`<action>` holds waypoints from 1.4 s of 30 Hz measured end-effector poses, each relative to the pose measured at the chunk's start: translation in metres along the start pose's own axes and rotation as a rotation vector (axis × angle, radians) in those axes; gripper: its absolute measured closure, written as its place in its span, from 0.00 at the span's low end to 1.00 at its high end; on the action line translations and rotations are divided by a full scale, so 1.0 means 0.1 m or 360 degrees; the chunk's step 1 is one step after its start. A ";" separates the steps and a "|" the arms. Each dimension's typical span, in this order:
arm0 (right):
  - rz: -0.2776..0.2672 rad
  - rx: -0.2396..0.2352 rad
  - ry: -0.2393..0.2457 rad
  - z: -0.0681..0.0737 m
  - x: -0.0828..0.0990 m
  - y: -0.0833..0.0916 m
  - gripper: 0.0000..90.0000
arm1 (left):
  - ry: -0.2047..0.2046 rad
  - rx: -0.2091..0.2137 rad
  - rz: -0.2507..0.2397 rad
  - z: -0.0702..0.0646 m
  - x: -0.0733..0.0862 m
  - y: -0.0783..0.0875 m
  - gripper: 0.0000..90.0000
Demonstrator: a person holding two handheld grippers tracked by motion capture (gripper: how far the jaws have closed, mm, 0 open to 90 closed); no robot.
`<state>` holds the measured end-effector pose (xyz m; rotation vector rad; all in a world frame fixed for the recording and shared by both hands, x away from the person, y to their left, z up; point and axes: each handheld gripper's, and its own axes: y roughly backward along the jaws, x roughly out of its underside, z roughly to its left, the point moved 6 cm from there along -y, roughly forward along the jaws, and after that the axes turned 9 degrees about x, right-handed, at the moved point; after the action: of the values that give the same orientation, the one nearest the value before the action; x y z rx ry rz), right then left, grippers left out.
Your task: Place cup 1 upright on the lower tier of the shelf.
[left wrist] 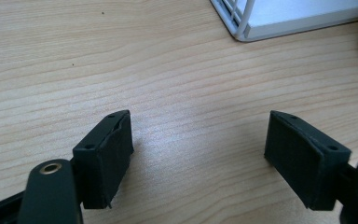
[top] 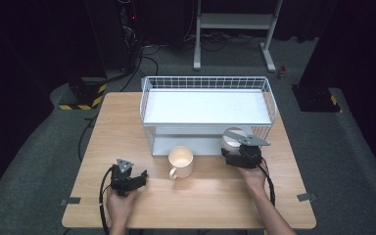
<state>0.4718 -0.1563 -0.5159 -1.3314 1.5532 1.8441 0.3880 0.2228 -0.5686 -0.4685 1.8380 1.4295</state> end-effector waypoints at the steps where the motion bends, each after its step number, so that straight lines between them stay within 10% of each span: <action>1: -0.0001 0.0002 0.0000 0.00 0.00 -0.01 0.21 | 0.0000 0.0000 0.0000 0.00 0.00 0.00 0.26; 42: 0.0012 0.0046 -0.0005 -0.05 -0.05 -0.24 0.17 | 0.0002 -0.0001 0.0000 0.00 0.00 0.00 0.26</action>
<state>0.4946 -0.1522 -0.5246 -1.3109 1.5796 1.8204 0.3881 0.2228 -0.5686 -0.4698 1.8385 1.4301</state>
